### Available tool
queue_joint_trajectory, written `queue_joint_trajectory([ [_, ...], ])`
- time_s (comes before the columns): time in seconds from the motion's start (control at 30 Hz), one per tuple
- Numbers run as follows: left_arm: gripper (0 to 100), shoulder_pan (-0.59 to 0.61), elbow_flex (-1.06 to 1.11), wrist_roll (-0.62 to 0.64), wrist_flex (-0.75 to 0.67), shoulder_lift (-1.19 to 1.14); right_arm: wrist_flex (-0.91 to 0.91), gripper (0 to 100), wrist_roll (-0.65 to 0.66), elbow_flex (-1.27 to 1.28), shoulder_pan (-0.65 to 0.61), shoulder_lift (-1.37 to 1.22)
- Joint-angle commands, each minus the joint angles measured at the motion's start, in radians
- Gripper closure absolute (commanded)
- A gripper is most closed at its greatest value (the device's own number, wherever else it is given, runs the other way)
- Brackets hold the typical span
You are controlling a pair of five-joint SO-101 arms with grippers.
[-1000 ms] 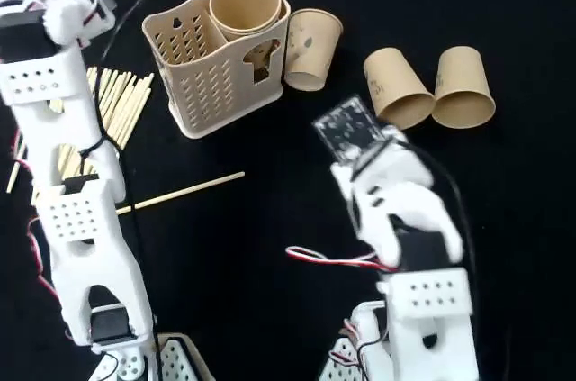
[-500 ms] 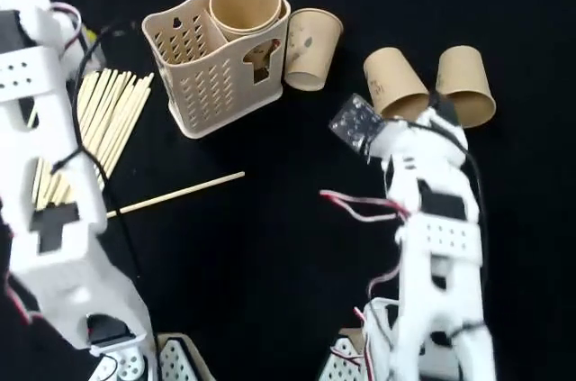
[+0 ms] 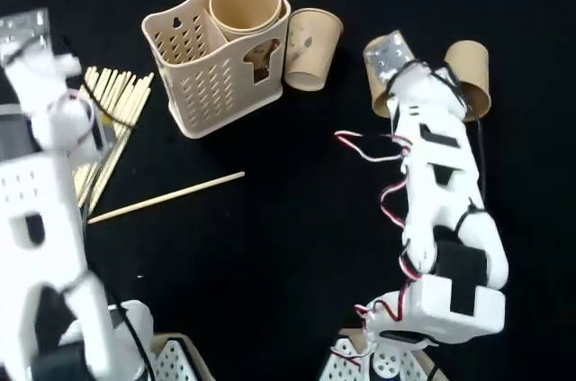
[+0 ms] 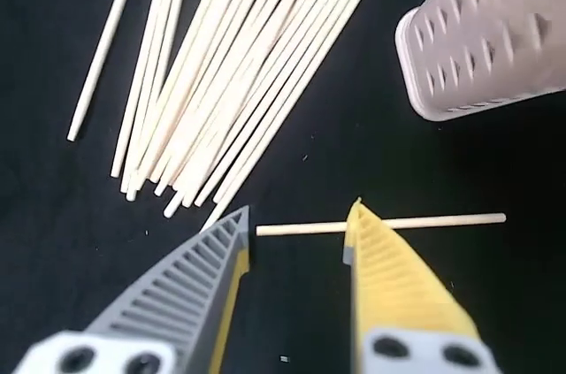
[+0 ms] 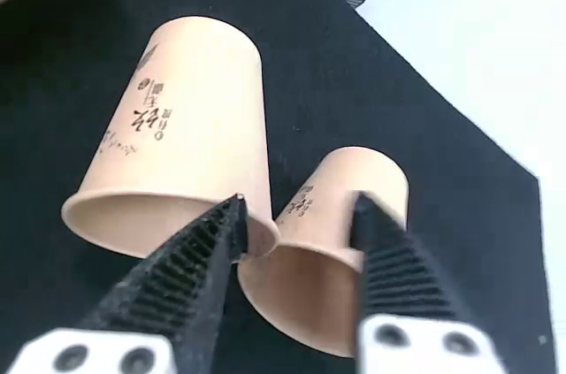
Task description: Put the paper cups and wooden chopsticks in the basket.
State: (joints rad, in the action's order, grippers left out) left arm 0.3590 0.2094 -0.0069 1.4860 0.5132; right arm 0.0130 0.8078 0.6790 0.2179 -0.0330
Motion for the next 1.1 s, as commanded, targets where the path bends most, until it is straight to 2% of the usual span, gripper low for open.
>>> queue_joint_trajectory([
  [0.0, 82, 0.004, 0.302, -0.008, -0.132, 0.298, 0.014, 98.7, -0.077, -0.050, -0.006, 0.001],
  [0.17, 82, 0.001, 0.549, -0.002, -0.232, 0.486, -0.025, 98.5, -0.155, -0.012, 0.021, 0.116],
  [0.3, 82, 0.001, 0.702, 0.000, -0.313, 0.578, -0.132, 98.6, -0.178, 0.056, 0.018, 0.302],
  [0.43, 82, 0.001, 0.757, 0.015, -0.324, 0.661, -0.250, 98.6, -0.229, 0.093, 0.015, 0.499],
  [0.5, 82, 0.001, 0.789, 0.057, -0.315, 0.704, -0.304, 98.6, -0.207, 0.101, -0.003, 0.572],
  [0.57, 82, 0.001, 0.819, 0.068, -0.308, 0.750, -0.322, 98.6, -0.097, 0.140, -0.031, 0.599],
  [0.67, 82, 0.010, 0.880, 0.058, -0.308, 0.830, -0.321, 97.0, 0.195, 0.237, -0.086, 0.593],
  [0.73, 82, 0.005, 0.946, 0.057, -0.328, 0.891, -0.319, 89.4, 0.299, 0.272, -0.095, 0.573],
  [0.87, 82, 0.001, 1.073, 0.057, -0.433, 1.034, -0.305, 71.8, 0.417, 0.263, -0.089, 0.498],
  [1.07, 82, -0.038, 1.213, 0.063, -0.453, 1.260, 0.000, 73.9, 0.420, 0.165, -0.051, 0.182],
])
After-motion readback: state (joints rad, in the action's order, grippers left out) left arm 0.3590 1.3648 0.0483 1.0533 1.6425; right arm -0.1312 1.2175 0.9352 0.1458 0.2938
